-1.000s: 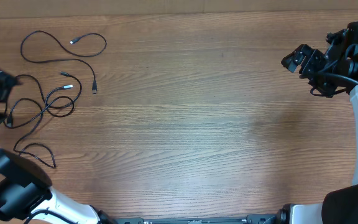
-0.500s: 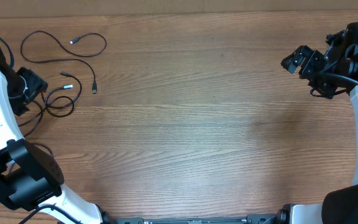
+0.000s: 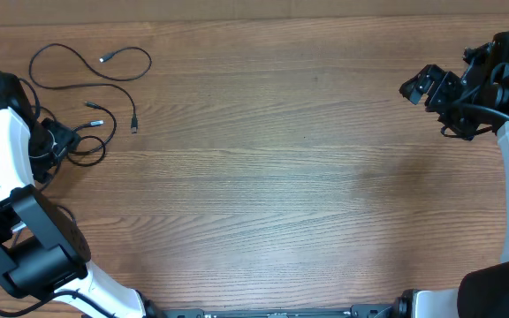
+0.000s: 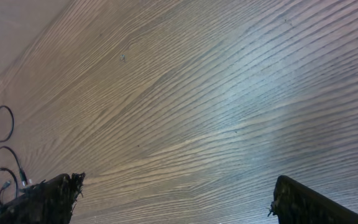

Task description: Untangle cables

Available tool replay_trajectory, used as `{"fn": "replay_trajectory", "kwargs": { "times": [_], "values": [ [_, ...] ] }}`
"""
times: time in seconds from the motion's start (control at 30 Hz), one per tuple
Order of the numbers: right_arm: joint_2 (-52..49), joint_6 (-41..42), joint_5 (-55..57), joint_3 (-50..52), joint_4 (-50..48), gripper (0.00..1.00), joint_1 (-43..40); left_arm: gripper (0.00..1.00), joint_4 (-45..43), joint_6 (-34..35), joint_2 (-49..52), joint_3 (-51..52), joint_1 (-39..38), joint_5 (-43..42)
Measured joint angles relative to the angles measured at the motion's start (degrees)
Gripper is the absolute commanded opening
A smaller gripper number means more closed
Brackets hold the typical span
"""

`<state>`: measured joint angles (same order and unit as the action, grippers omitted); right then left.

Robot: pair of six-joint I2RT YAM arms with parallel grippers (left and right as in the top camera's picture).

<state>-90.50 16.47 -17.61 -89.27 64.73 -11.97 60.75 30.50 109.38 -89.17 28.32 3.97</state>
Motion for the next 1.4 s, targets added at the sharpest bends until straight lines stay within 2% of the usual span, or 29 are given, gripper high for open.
{"fn": "replay_trajectory", "kwargs": {
  "times": [0.27, 0.33, 0.43, 0.63, 0.83, 0.9, 1.1, 1.23, 1.4],
  "values": [
    [-0.02, 0.00, 0.00, 0.00, -0.52, 1.00, 0.00, 0.61, -7.91, 0.92, 0.02, 0.70, 0.00, -1.36],
    [-0.04, -0.02, 0.00, 0.00, -0.68, 1.00, 0.00, 0.66, -9.60, 0.90, 0.28, 0.70, 0.00, -2.82],
    [-0.22, 0.00, -0.02, 0.00, -0.68, 1.00, 0.00, 0.66, -9.55, 0.87, 1.92, 0.70, 0.00, -5.14],
    [-2.10, 0.00, 0.00, 0.00, -0.39, 1.00, 0.00, 0.78, -8.24, 0.11, 6.27, 0.74, 0.09, -8.09],
    [-5.57, 0.00, -0.07, 0.00, 0.44, 1.00, 0.07, 0.82, -1.40, -2.54, 5.92, -5.64, 0.33, -8.76],
    [-6.14, 0.00, -0.28, 0.02, 0.48, 1.00, 0.07, 0.95, 0.63, -3.06, 4.90, -9.44, 0.33, -8.92],
    [-6.43, 0.00, -0.83, 0.02, 0.46, 1.00, 0.07, 0.98, 12.39, -0.22, -2.01, -17.14, 0.55, -7.80],
    [-6.43, 0.02, -1.29, 0.02, 0.44, 1.00, 0.07, 1.00, 18.43, 5.27, -4.22, -16.50, 0.68, -6.01],
    [-6.43, 0.00, -1.68, 0.02, 0.31, 1.00, 0.07, 1.00, 13.55, 8.13, -3.26, -8.33, 0.70, -6.45]
  ]
}}
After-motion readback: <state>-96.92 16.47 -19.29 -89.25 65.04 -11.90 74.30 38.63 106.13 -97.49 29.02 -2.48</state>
